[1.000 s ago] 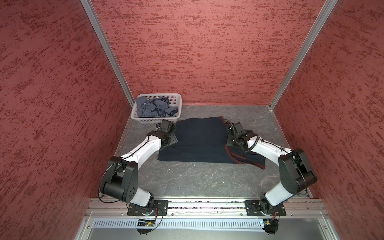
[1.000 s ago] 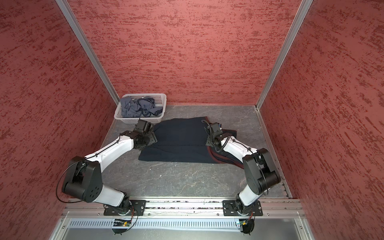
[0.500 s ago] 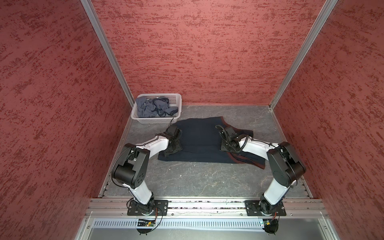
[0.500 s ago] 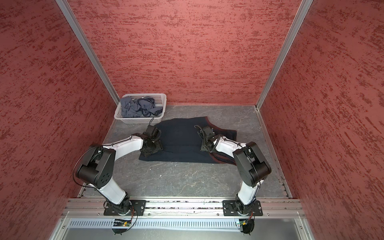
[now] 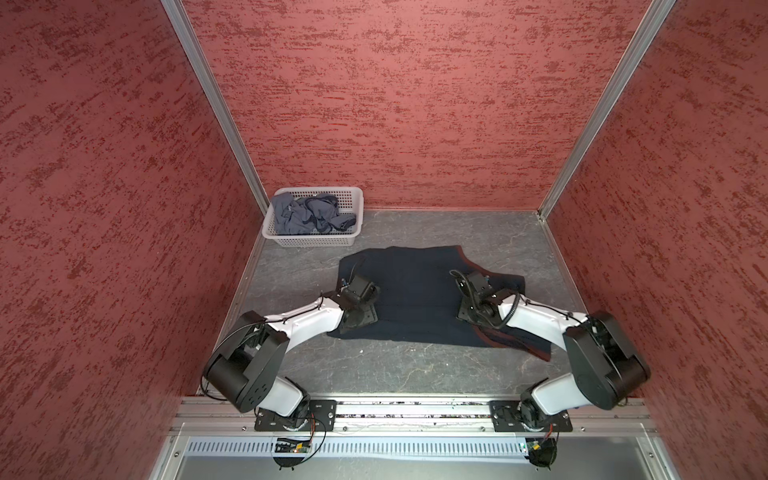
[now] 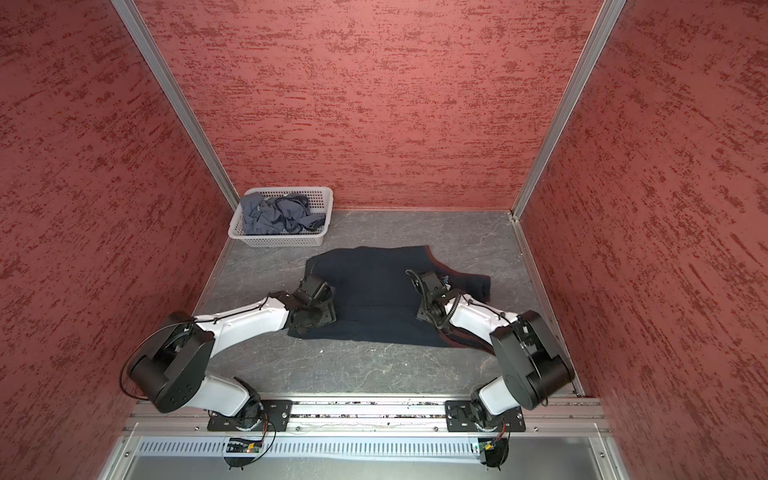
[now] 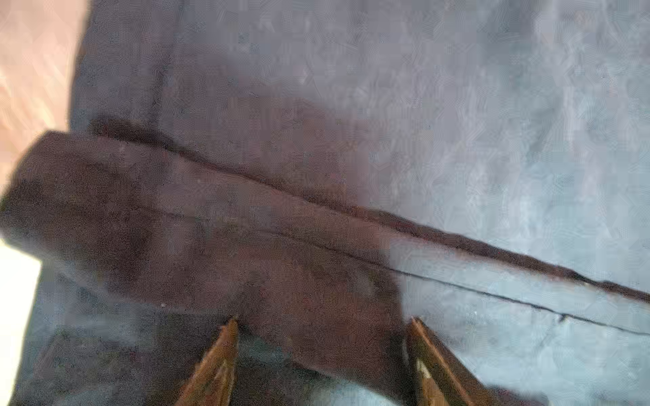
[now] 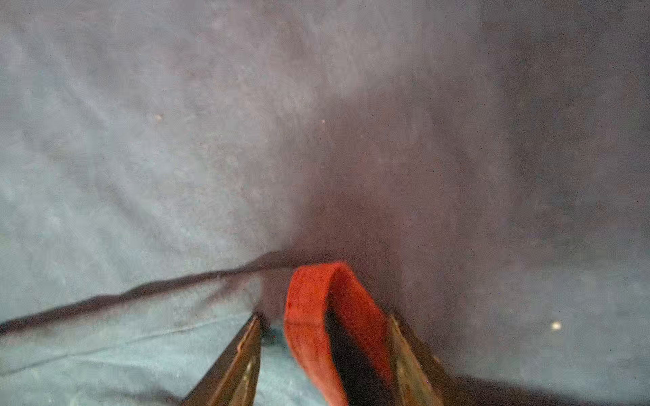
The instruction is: Fold and stack the tank tops
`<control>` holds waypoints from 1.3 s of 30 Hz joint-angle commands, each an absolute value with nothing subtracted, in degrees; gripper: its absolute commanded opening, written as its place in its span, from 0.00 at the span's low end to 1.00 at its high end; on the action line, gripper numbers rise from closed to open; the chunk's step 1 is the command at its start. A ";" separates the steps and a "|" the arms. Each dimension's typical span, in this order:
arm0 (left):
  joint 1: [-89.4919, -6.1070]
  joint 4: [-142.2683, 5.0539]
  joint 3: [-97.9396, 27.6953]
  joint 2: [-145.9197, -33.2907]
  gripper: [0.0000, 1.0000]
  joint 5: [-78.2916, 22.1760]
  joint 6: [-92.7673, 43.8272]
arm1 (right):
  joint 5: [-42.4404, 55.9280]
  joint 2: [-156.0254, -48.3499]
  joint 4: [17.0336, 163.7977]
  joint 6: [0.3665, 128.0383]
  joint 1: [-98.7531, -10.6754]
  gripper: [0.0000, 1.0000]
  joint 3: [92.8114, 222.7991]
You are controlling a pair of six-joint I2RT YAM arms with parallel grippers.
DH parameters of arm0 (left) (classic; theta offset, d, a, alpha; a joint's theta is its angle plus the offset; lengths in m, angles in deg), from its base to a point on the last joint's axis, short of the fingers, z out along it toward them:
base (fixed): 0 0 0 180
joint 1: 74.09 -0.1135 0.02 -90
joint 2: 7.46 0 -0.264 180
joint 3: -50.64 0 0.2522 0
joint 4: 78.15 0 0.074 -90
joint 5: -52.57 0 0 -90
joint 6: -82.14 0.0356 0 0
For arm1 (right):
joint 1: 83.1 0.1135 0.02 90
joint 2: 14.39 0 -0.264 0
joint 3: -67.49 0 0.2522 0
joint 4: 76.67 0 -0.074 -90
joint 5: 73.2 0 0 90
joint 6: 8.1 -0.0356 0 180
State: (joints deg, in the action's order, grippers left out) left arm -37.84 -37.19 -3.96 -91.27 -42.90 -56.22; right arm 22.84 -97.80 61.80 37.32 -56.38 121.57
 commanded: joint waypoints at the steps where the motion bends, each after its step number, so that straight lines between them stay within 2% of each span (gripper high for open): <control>1: -31.41 -29.08 0.59 -91.19 0.76 -36.38 -66.60 | 23.32 -93.78 52.10 32.15 -56.73 0.59 119.07; 4: -27.86 -26.51 -1.27 -87.33 0.76 -37.43 -69.15 | 27.15 -89.80 48.23 32.13 -57.01 0.64 120.82; 7: -28.22 -25.47 -4.66 -83.65 0.77 -38.79 -67.06 | 31.46 -87.30 46.08 34.30 -58.53 0.70 124.04; 9: -31.14 -25.57 -7.76 -82.40 0.78 -38.62 -63.78 | 32.35 -86.35 47.16 37.23 -60.65 0.72 126.47; 12: -40.85 -27.65 -12.31 -83.34 0.79 -36.84 -57.72 | 29.87 -86.57 52.25 42.80 -63.58 0.75 131.20; 18: -56.30 -35.58 -23.60 -95.99 0.78 -32.71 -47.49 | 22.37 -97.19 62.02 51.72 -68.40 0.76 143.19; 21: -59.80 -37.84 -29.44 -103.97 0.74 -30.93 -44.57 | 18.58 -104.94 64.16 53.92 -71.22 0.76 148.61; 28: -62.12 -41.13 -37.51 -116.34 0.67 -32.07 -41.83 | 14.82 -116.47 66.65 56.15 -73.90 0.75 157.23; 39: -63.92 -42.24 -42.15 -124.26 0.62 -35.69 -39.59 | 13.16 -127.09 67.65 56.85 -75.28 0.72 163.54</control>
